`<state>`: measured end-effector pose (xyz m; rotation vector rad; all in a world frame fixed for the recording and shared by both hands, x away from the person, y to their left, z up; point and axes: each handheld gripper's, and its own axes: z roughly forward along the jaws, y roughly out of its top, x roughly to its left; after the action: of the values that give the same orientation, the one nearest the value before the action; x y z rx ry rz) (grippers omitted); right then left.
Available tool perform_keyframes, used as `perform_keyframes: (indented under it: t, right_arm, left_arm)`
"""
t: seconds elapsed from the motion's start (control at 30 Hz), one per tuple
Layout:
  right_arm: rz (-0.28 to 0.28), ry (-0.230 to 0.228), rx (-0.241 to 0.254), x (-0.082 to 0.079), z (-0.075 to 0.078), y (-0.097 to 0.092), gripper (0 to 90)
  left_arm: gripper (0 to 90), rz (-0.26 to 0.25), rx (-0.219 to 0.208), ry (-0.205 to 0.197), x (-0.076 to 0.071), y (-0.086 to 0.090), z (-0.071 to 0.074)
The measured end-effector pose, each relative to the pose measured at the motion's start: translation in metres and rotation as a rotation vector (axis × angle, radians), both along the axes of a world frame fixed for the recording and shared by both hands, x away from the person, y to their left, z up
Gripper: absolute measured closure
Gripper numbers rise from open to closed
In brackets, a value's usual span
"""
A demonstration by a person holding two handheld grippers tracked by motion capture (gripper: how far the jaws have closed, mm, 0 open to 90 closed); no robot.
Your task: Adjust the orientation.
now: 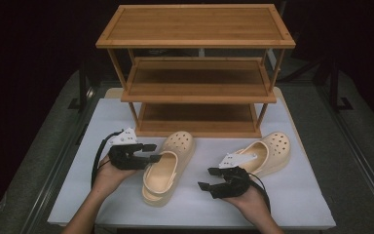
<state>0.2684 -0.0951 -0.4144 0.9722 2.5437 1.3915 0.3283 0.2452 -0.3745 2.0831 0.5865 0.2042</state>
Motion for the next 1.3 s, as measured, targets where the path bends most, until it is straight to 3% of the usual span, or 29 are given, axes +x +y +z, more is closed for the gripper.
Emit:
perform_keyframes:
  t: [0.13,0.37,0.53,0.6,0.67,0.73,0.9,0.97,1.07,1.17,1.3]
  right_arm:
    - [0.001,0.006,0.004,-0.001,0.003,-0.001,31.5]
    - [-0.002,0.000,0.009,-0.004,0.008,-0.003,28.2]
    - [0.001,-0.005,0.015,-0.003,0.009,-0.004,28.7]
    - [0.001,-0.003,0.018,-0.003,0.009,-0.004,28.9]
    - [0.001,-0.005,0.018,-0.003,0.010,-0.004,28.9]
    - [0.005,-0.009,0.021,-0.002,0.013,-0.004,28.9]
    - [0.004,-0.008,0.022,0.001,0.019,-0.007,28.8]
    - [0.007,-0.007,0.021,0.004,0.023,-0.008,28.8]
    - [0.016,-0.006,0.018,0.007,0.029,-0.011,28.5]
    - [0.019,-0.008,0.016,0.009,0.032,-0.012,28.0]
    - [0.008,-0.014,0.007,0.015,0.039,-0.020,26.5]
  left_arm:
    - [41.3,0.016,0.007,0.031,-0.001,0.016,0.001]
    - [30.9,0.077,0.023,0.042,-0.009,0.047,-0.002]
    - [28.1,0.129,0.034,0.044,-0.017,0.069,-0.010]
    - [25.9,0.175,0.086,0.033,-0.022,0.084,-0.022]
    - [22.4,0.186,0.104,0.037,-0.022,0.088,-0.027]
    - [19.2,0.218,0.153,0.047,-0.025,0.100,-0.044]
    - [11.8,0.239,0.183,0.067,-0.026,0.107,-0.067]
    - [10.2,0.242,0.174,0.075,-0.024,0.109,-0.074]
    - [9.2,0.241,0.177,0.071,-0.024,0.109,-0.074]
    - [8.5,0.240,0.227,0.037,-0.026,0.103,-0.075]
    - [8.3,0.240,0.220,0.039,-0.026,0.104,-0.076]
